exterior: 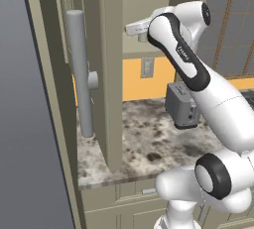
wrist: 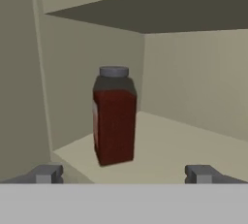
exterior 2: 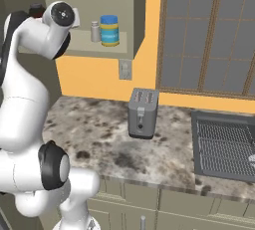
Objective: Collect the paprika, mayonnaise, and shaker from the cabinet and place them next to the stove.
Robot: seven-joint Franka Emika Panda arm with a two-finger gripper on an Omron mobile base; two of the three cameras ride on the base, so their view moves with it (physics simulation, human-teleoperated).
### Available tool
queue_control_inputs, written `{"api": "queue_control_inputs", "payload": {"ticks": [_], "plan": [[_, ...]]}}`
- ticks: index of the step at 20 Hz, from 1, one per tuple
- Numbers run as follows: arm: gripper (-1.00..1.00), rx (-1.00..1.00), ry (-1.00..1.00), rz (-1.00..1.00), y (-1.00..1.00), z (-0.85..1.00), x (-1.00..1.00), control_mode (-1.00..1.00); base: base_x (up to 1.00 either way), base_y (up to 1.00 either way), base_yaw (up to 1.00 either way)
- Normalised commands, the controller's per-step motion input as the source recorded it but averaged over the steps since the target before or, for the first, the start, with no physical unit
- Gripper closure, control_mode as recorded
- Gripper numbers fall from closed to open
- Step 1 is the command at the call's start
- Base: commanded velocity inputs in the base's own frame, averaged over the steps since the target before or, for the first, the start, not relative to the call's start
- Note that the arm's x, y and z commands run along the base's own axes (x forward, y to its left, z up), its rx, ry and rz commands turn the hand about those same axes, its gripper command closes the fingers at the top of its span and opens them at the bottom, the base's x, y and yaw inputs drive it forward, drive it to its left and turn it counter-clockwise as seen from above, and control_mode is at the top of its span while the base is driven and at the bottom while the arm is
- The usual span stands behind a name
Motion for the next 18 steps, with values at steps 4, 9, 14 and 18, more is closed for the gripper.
{"api": "queue_control_inputs", "payload": {"ticks": [4, 9, 14, 18], "plan": [[-1.0, 0.0, 0.0, 0.0, 0.28, 0.0, 0.32, -1.0, 0.0, 0.0, 0.0], [-1.0, 0.0, 0.0, 0.01, 0.24, 0.0, 0.31, -1.0, 0.0, 0.0, 0.0], [-1.0, 0.0, 0.0, 0.01, 0.28, 0.0, 0.25, -1.0, 0.0, 0.0, 0.0], [-1.0, 0.0, 0.0, 0.03, 0.2, 0.0, 0.23, -1.0, 0.0, 0.0, 0.0]]}}
